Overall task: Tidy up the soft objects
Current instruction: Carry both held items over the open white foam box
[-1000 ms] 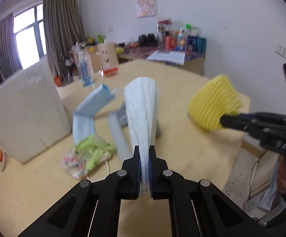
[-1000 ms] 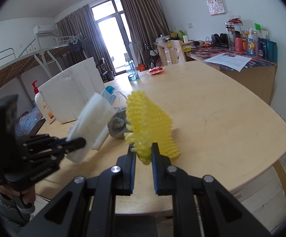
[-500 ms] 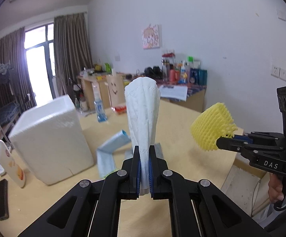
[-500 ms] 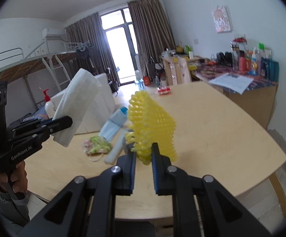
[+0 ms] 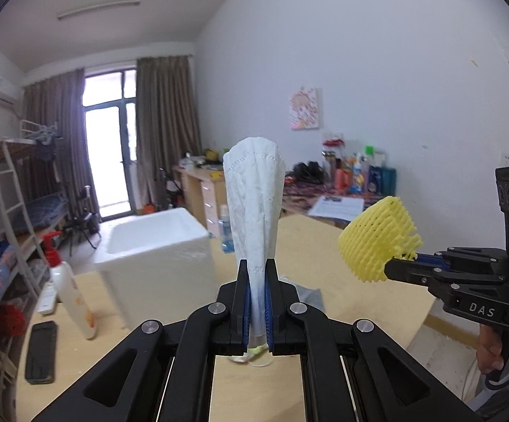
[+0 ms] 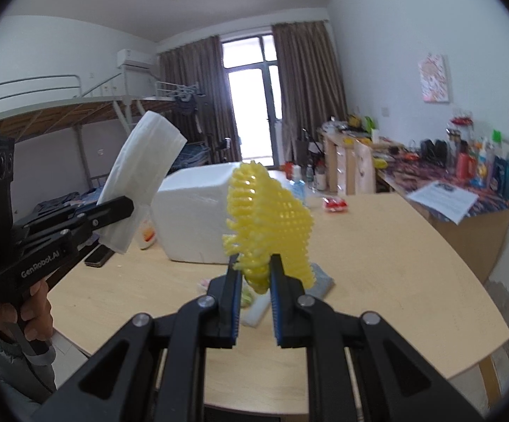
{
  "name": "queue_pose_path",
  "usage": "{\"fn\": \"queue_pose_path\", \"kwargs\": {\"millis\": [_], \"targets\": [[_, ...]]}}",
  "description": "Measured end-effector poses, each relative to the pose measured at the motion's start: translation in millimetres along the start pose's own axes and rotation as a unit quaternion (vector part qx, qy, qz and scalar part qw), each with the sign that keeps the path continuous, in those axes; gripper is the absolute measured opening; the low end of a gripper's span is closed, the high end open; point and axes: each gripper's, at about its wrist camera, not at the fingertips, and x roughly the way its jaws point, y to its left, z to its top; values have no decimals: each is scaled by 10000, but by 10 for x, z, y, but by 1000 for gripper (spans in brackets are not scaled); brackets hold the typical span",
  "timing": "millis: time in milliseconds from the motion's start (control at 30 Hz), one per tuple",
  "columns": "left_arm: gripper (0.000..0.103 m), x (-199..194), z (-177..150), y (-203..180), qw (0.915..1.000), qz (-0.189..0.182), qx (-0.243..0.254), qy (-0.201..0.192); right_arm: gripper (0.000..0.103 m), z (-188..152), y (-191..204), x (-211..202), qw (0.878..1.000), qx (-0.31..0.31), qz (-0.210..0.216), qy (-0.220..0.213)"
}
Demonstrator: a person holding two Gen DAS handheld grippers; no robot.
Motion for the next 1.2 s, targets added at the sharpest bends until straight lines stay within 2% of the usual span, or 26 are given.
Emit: {"fn": "queue_pose_path", "kwargs": {"millis": [467, 933, 1200], "targets": [[7, -242, -11, 398, 9973, 629, -373, -48, 18, 195, 328, 320, 9966, -401, 718, 40], [7, 61, 119, 807, 9932, 924, -706, 57, 18, 476, 534, 814, 9919, -743, 1007, 204], [7, 290, 262, 916, 9927, 1005, -641, 182, 18, 649, 636, 987, 9899, -899, 1067, 244]]}}
